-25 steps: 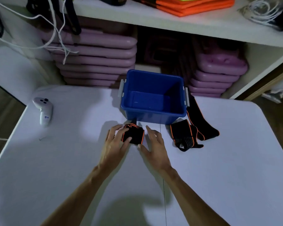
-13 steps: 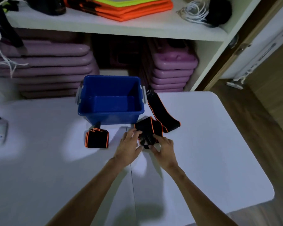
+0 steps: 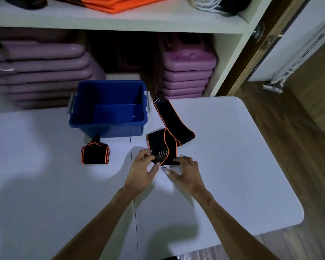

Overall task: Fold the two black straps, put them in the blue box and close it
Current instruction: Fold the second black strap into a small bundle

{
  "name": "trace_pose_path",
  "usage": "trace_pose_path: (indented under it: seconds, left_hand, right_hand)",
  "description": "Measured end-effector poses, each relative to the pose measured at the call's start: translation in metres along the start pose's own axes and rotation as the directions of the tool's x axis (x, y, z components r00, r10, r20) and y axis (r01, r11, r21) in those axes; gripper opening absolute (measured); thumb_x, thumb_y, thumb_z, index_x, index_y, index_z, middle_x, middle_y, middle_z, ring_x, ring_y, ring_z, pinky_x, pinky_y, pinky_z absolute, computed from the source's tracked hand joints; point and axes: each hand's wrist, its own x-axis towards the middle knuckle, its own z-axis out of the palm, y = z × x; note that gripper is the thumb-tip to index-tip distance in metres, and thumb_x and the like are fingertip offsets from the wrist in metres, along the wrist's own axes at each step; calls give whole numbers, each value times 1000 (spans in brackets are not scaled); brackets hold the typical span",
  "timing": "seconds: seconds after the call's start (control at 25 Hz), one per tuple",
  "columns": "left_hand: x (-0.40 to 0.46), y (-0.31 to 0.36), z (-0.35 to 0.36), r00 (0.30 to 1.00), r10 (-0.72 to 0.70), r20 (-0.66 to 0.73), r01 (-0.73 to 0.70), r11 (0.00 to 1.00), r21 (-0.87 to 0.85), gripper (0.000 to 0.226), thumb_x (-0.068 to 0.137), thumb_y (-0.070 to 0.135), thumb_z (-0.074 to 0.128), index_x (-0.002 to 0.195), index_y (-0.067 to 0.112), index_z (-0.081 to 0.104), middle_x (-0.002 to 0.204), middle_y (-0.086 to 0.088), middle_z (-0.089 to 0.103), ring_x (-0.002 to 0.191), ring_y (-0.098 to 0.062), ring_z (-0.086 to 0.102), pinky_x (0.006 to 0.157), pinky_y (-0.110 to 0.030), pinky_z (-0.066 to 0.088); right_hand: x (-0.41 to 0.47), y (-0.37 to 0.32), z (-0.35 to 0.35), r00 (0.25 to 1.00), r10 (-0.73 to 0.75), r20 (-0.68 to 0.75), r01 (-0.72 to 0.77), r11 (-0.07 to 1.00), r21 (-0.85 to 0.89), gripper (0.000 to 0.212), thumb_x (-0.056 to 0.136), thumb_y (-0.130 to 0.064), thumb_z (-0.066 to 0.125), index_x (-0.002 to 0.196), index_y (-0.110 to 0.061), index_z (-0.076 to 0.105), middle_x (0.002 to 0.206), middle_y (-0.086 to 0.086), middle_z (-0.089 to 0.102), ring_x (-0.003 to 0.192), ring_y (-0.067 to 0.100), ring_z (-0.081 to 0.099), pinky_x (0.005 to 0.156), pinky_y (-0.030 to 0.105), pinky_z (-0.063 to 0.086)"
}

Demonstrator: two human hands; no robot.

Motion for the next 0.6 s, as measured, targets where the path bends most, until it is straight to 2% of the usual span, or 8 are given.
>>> trace_pose_path:
  seconds: [0.08, 0.12, 0.2, 0.28, 0.32, 0.4, 0.48, 0.6]
  left_hand:
    - [-6, 17, -13, 982, -189, 18, 187, 943, -274, 20, 85, 32, 58, 94, 16, 64, 105, 1, 59, 93, -10, 61, 75, -26, 55]
    - [-10, 21, -20, 954, -295, 58, 292, 864, -409, 24, 84, 36, 60, 97, 16, 63, 99, -1, 62, 89, -10, 64, 74, -29, 57]
    - [-20, 22, -38, 902, -429, 35, 380, 755, -534, 31, 82, 34, 71, 102, 13, 59, 91, -2, 66, 79, -8, 68, 65, -29, 59]
    - [-33, 8, -60, 847, -518, -120, 369, 735, -568, 30, 84, 22, 71, 104, 9, 53, 87, 0, 65, 70, -5, 69, 57, -27, 58]
    - [-40, -3, -73, 801, -565, -198, 372, 729, -575, 26, 86, 19, 68, 104, 8, 52, 86, -1, 64, 67, -6, 69, 57, -31, 60]
    - [-56, -30, -96, 688, -672, -275, 422, 678, -601, 25, 90, 24, 63, 107, 8, 52, 89, -7, 67, 72, -18, 71, 64, -43, 61]
    - [-74, -55, -114, 587, -778, -227, 517, 575, -634, 28, 90, 27, 63, 108, 9, 52, 95, -18, 69, 74, -28, 71, 66, -46, 61]
    - [-93, -71, -126, 518, -853, -61, 712, 470, -522, 42, 83, 33, 71, 111, 9, 50, 94, -16, 70, 64, -27, 71, 60, -36, 60]
  right_hand:
    - [-3, -5, 5, 999, 38, -33, -41, 996, -85, 62, 69, -78, 58, 111, -33, 58, 117, -12, 50, 111, 14, 41, 89, 32, 45]
    - [-3, -9, 7, 996, 36, -79, -46, 991, -125, 60, 68, -77, 59, 105, -30, 56, 111, -10, 50, 105, 15, 42, 85, 34, 46]
    - [-1, -11, 11, 990, -18, -142, -9, 983, -183, 50, 73, -71, 59, 97, -27, 52, 103, -6, 50, 96, 18, 44, 78, 36, 47]
    - [-3, -4, 16, 984, -157, -86, 136, 968, -213, 32, 80, -52, 59, 97, -27, 51, 107, -4, 50, 95, 21, 45, 77, 36, 46]
    - [-4, 2, 15, 970, -240, -32, 228, 950, -212, 21, 81, -39, 59, 97, -27, 52, 111, -4, 50, 97, 23, 46, 77, 36, 46]
    - [-10, 18, 10, 931, -365, 19, 362, 915, -175, 24, 79, -12, 57, 96, -28, 54, 113, -6, 51, 98, 23, 47, 78, 37, 45]
    - [-12, 34, 5, 921, -387, -35, 381, 916, -124, 37, 79, 6, 54, 93, -29, 57, 112, -8, 53, 99, 19, 45, 82, 35, 44]
    - [-6, 46, -1, 924, -368, -102, 361, 929, -80, 52, 74, 20, 51, 86, -29, 61, 106, -8, 56, 98, 17, 43, 83, 27, 41]
